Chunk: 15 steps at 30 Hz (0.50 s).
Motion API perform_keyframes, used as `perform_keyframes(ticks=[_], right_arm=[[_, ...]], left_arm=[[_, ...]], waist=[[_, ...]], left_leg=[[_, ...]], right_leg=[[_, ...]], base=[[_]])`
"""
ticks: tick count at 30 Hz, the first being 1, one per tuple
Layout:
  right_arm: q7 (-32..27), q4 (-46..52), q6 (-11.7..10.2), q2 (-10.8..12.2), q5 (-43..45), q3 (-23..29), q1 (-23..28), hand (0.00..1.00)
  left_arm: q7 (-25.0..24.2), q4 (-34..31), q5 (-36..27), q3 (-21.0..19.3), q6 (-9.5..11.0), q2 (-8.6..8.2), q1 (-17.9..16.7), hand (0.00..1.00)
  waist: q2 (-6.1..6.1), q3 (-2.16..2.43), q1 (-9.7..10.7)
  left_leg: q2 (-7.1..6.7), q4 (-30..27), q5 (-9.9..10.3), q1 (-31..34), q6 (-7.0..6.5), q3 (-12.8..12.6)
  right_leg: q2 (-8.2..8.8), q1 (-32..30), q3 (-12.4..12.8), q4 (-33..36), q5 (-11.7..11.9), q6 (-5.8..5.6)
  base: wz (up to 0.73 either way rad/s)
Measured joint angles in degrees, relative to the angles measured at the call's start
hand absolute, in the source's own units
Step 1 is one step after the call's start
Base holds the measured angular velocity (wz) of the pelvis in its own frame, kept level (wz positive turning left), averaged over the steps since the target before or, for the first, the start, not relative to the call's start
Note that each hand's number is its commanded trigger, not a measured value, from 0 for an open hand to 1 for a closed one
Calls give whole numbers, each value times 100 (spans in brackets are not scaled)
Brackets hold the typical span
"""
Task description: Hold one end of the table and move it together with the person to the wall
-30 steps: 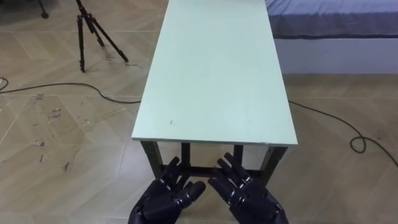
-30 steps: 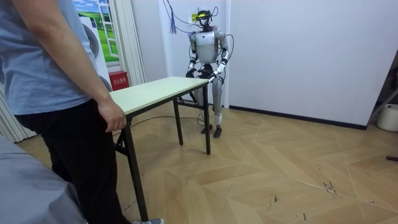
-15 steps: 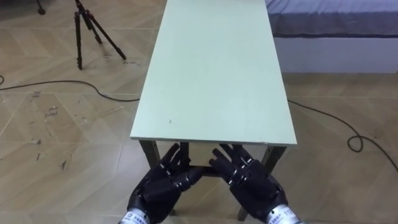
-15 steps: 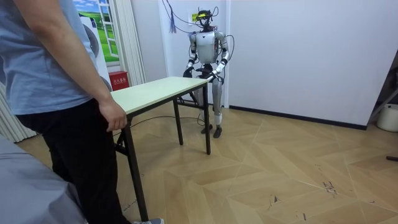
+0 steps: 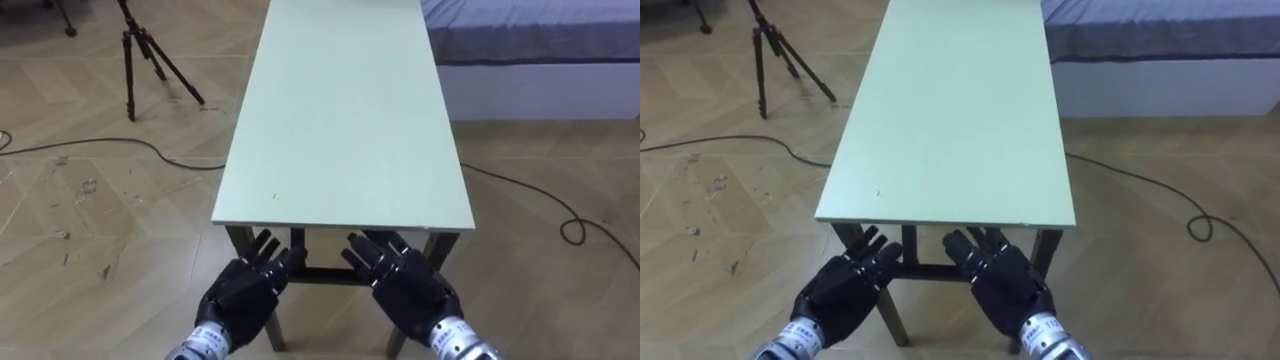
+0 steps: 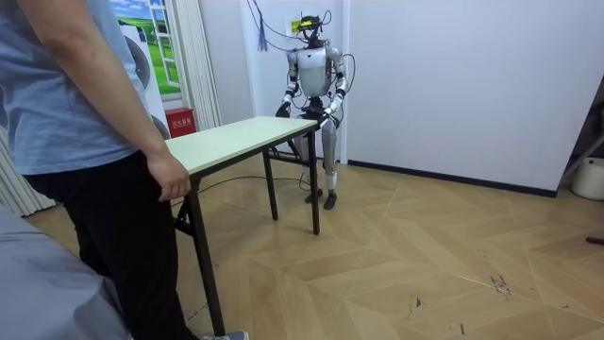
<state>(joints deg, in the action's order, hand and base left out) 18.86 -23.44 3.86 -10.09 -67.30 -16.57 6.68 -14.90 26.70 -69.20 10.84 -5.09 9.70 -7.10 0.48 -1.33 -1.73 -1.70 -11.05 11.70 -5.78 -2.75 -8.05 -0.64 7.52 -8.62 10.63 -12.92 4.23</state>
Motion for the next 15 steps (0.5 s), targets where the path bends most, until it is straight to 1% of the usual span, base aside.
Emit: perform_keyframes(ticks=[2,4,6,7,9,12,13,15], right_arm=[[-15,-193,25,-19,-29,32,-47,0],[-23,-300,126,-25,-90,114,-40,0],[-28,-315,195,-40,-335,211,-44,0],[-28,-318,200,-44,-412,239,-45,0],[-28,-317,235,-51,-720,362,-55,0],[-64,-282,269,-49,-1095,431,-36,0],[-69,-259,283,-46,-1189,435,-29,0],[-152,-179,325,-29,-1403,444,-32,0]], left_arm=[[102,124,-355,-2,-43,-9,2,0],[188,248,-586,-21,-88,-11,8,0],[293,321,-969,-43,-122,-13,32,0],[304,337,-1063,-47,-141,-13,46,0],[342,449,-1469,-69,-246,-14,112,0],[420,448,-1625,-186,-362,-25,113,0],[429,448,-1625,-205,-369,-35,113,0],[479,419,-1628,-298,-390,-122,121,0]], waist=[[6,7,3],[2,8,17],[-1,10,60],[-1,10,67],[-5,12,86],[-17,21,123],[-18,22,124],[-15,26,133]], left_leg=[[1,15,0,-38,0,-2],[5,36,0,-85,0,-7],[7,35,0,-90,0,-9],[8,35,0,-91,0,-14],[13,35,0,-96,0,-43],[16,35,0,-125,0,-61],[17,34,0,-129,0,-62],[17,30,1,-122,-1,-63]], right_leg=[[0,27,-9,3,1,-1],[-3,63,-10,1,0,-1],[-3,68,-3,2,1,-1],[-3,68,5,2,1,-1],[-5,67,27,9,1,0],[-8,71,53,28,3,1],[-9,71,60,29,4,-1],[-10,68,59,7,13,-5]], base=[[-2],[0],[0],[-4],[-5],[-5],[-6],[0]])
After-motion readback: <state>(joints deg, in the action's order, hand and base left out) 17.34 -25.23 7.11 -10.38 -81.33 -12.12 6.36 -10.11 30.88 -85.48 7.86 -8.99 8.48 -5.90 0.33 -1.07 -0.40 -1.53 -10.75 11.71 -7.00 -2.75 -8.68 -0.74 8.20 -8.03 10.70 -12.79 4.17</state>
